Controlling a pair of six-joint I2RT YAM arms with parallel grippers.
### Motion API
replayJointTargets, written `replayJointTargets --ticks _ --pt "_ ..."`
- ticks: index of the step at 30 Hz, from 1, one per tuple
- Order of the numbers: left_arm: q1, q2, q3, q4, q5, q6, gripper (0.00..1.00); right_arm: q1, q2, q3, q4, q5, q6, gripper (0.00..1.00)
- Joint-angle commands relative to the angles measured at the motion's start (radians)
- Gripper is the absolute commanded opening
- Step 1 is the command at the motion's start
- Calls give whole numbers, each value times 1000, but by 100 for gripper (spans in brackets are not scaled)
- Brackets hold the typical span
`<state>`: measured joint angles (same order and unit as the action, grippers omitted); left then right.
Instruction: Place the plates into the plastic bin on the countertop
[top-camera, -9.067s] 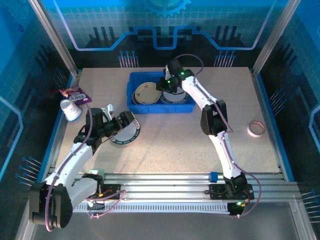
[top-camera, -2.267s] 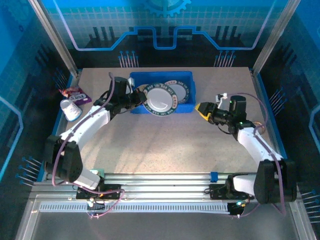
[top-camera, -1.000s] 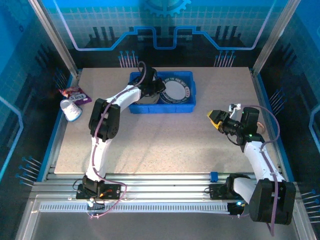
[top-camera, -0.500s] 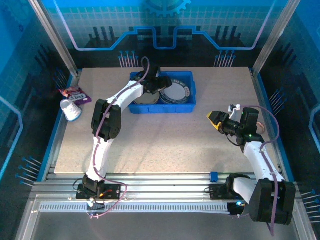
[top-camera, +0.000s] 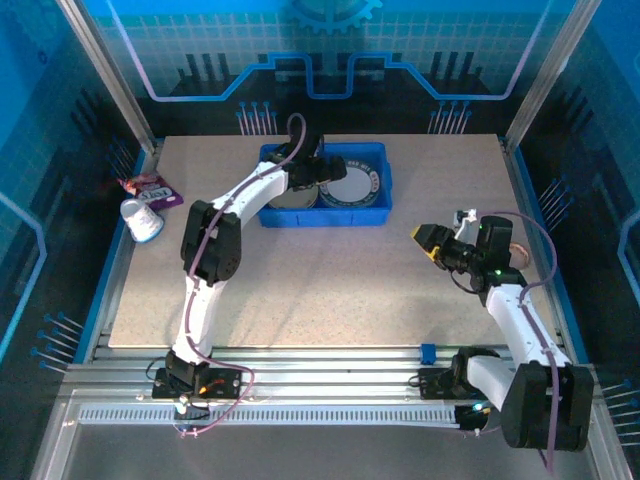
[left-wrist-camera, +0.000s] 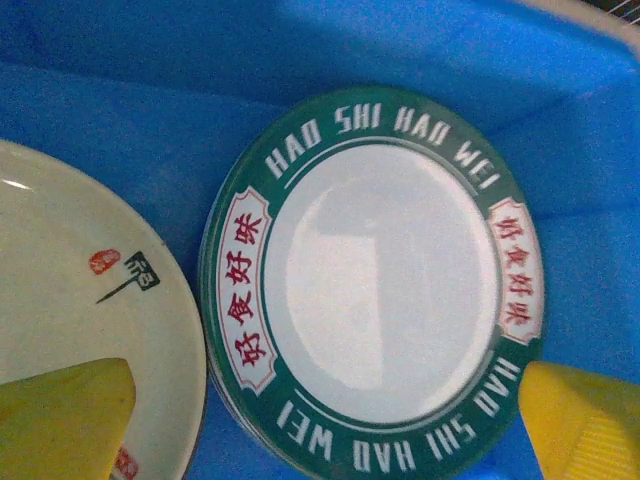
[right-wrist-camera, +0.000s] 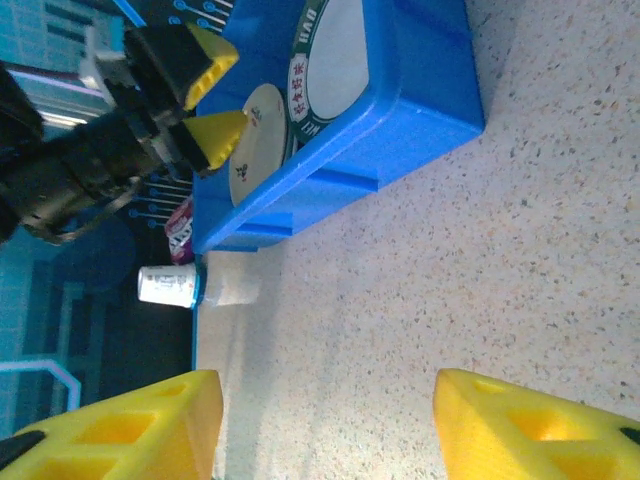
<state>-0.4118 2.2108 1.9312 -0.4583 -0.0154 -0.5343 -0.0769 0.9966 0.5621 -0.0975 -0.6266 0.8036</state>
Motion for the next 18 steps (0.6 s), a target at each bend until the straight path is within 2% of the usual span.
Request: replayJointTargets --ticks 1,2,5,7,9,11,12,14,18 --pt "-38 -248 -134 93 -83 70 99 72 -69 93 -136 132 -134 86" --pt "-55 -326 -225 153 -121 94 99 102 -86 123 -177 187 -172 100" --pt "-103 -550 -505 341 -253 179 99 180 -118 205 -282 352 -262 100" --pt "-113 -682 -708 514 -274 244 99 223 -132 230 -308 470 -297 100" --pt "-112 -793 -905 679 -344 277 99 265 -144 232 -302 598 -324 100" --pt "-112 -879 -1096 856 -352 390 99 315 -158 194 -242 710 -365 100" --pt "-111 -911 -1159 898 -364 421 99 339 -163 164 -198 766 -385 100" --pt "-108 -977 -1242 894 -471 432 99 379 -168 109 -115 835 -431 100" --pt "-59 -1077 -1385 909 -611 490 99 425 -165 60 -57 897 -520 100"
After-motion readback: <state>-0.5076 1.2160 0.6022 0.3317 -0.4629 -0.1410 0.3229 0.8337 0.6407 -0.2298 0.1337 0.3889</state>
